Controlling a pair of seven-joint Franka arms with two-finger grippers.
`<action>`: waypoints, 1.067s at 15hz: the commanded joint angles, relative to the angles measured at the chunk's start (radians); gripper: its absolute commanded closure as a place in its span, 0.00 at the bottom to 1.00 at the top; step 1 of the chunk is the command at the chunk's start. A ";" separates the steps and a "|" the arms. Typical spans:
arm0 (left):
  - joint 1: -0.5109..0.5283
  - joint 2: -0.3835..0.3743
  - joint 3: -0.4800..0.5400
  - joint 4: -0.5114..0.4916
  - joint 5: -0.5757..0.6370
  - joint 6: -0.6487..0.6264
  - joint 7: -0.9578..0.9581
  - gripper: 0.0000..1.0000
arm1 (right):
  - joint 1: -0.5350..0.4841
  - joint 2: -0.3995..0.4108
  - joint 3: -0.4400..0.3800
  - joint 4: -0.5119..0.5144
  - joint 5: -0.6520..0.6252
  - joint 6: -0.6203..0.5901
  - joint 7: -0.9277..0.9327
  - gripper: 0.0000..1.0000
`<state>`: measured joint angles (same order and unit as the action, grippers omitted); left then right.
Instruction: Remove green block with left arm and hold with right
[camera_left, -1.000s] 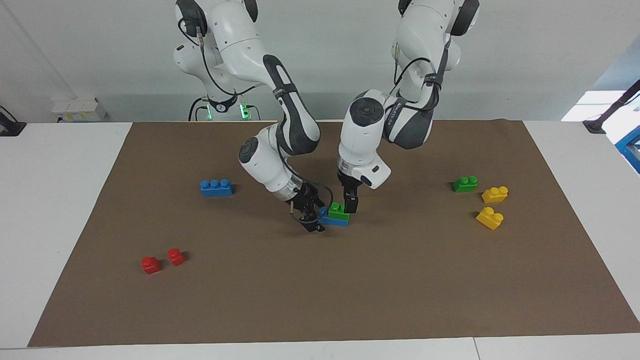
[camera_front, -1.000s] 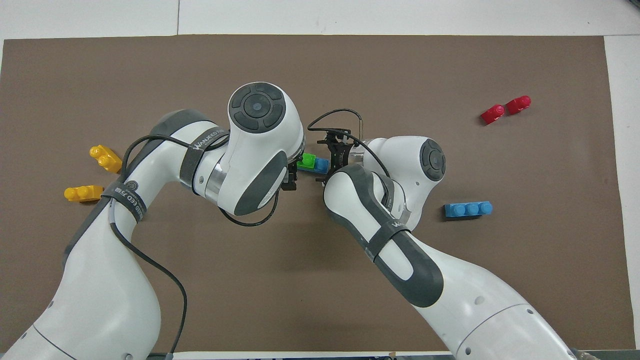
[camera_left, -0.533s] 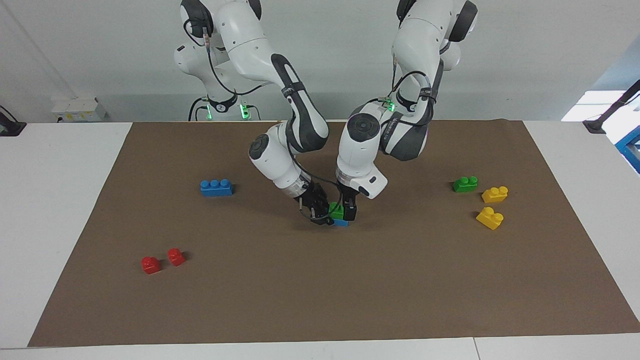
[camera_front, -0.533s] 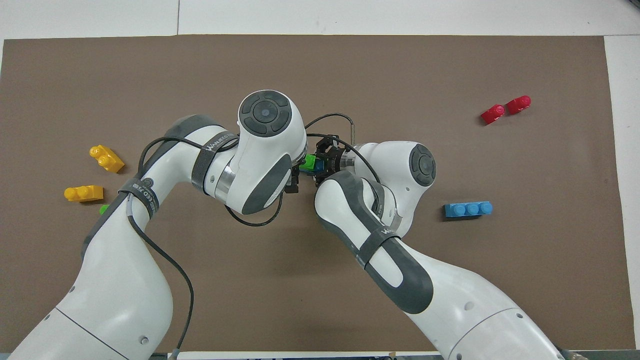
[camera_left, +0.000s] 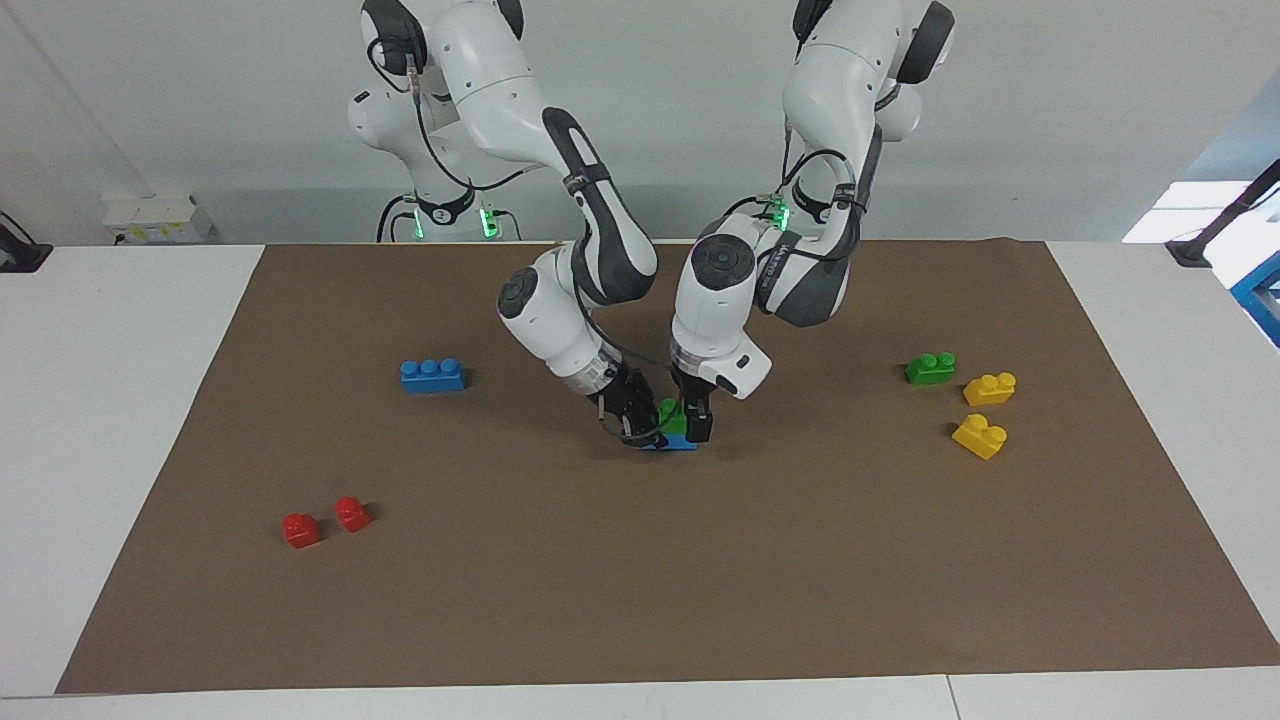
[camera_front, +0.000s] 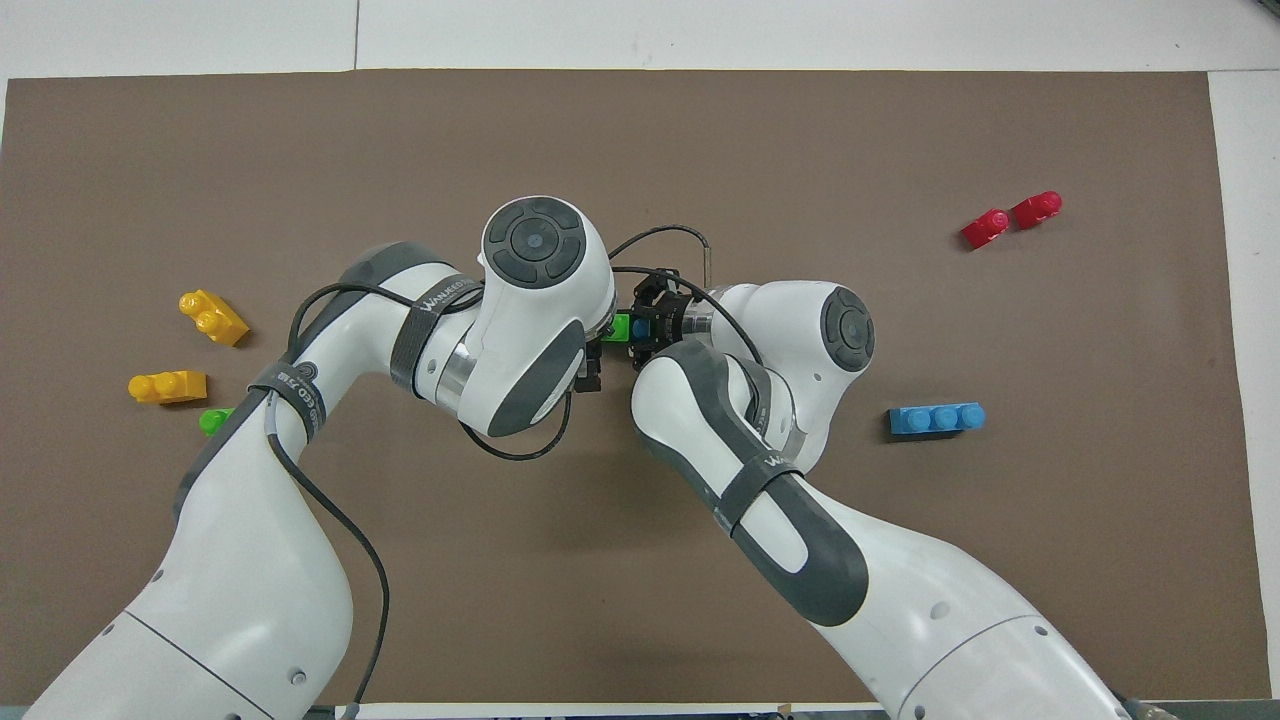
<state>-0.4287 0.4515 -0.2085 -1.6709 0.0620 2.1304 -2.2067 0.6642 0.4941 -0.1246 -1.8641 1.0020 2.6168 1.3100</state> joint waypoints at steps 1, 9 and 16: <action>-0.015 -0.016 0.012 -0.026 0.042 0.032 -0.057 0.23 | -0.003 0.012 0.000 0.008 0.006 0.017 -0.021 1.00; -0.024 -0.019 0.011 -0.023 0.090 0.060 -0.094 1.00 | -0.001 0.014 0.000 0.003 0.006 0.025 -0.029 1.00; 0.036 -0.141 0.004 -0.023 0.073 -0.023 -0.085 1.00 | 0.000 0.017 0.000 0.003 0.006 0.025 -0.031 1.00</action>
<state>-0.4257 0.3907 -0.2074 -1.6697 0.1365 2.1490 -2.2827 0.6630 0.4975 -0.1264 -1.8585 1.0019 2.6298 1.2952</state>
